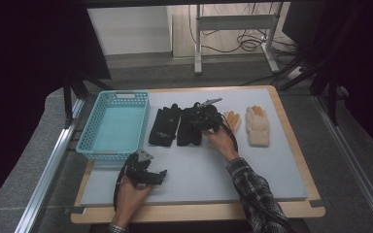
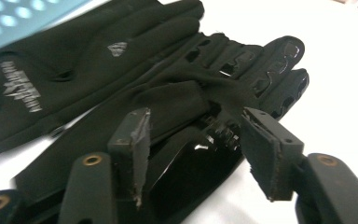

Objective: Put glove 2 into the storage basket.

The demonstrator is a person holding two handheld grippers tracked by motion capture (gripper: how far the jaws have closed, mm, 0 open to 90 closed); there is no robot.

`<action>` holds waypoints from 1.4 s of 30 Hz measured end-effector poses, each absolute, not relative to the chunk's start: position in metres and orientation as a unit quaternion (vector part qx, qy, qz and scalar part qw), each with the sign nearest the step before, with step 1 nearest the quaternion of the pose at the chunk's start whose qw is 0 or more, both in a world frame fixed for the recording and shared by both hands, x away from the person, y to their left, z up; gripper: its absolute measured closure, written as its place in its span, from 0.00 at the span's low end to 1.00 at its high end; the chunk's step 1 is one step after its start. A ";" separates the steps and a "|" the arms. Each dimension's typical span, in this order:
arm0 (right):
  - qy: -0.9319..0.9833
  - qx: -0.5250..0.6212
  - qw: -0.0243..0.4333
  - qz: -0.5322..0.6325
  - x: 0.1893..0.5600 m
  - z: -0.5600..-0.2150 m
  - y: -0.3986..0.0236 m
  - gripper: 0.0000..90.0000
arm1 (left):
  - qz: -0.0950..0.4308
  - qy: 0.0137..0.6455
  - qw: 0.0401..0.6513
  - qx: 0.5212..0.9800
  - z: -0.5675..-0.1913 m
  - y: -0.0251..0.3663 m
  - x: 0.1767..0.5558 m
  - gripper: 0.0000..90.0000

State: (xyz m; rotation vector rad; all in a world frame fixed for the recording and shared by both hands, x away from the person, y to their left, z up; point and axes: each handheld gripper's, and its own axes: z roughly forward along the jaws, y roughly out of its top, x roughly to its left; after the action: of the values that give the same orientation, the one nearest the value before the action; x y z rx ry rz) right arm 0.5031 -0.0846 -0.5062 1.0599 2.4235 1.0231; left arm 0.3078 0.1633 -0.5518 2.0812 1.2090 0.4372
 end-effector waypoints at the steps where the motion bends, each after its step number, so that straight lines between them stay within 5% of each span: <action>1: 0.846 0.371 0.153 0.351 0.506 -0.508 -0.082 0.44 | 0.168 0.465 0.341 0.800 -0.552 0.163 0.308 0.02; 7: 0.862 0.362 0.165 0.313 0.515 -0.520 -0.069 0.43 | 0.168 0.464 0.341 0.800 -0.552 0.163 0.308 0.02; 14: 0.860 0.378 0.116 0.323 0.515 -0.520 -0.068 0.85 | 0.170 0.464 0.341 0.800 -0.552 0.163 0.307 0.02; 16: 0.862 0.377 0.114 0.320 0.513 -0.519 -0.065 0.90 | 0.170 0.464 0.341 0.800 -0.552 0.163 0.307 0.03; 27: 0.859 0.370 0.130 0.329 0.494 -0.492 -0.071 0.92 | 0.171 0.459 0.338 0.803 -0.551 0.163 0.307 0.03; 42: 0.852 0.333 0.111 0.388 0.418 -0.449 -0.088 0.92 | 0.171 0.460 0.340 0.802 -0.551 0.163 0.307 0.04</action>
State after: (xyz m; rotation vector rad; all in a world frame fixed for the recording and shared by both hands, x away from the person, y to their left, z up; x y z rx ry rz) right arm 0.4180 -0.0883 -0.4495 0.9785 2.5047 1.1386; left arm 0.3069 0.1630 -0.5514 2.0872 1.1978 0.4461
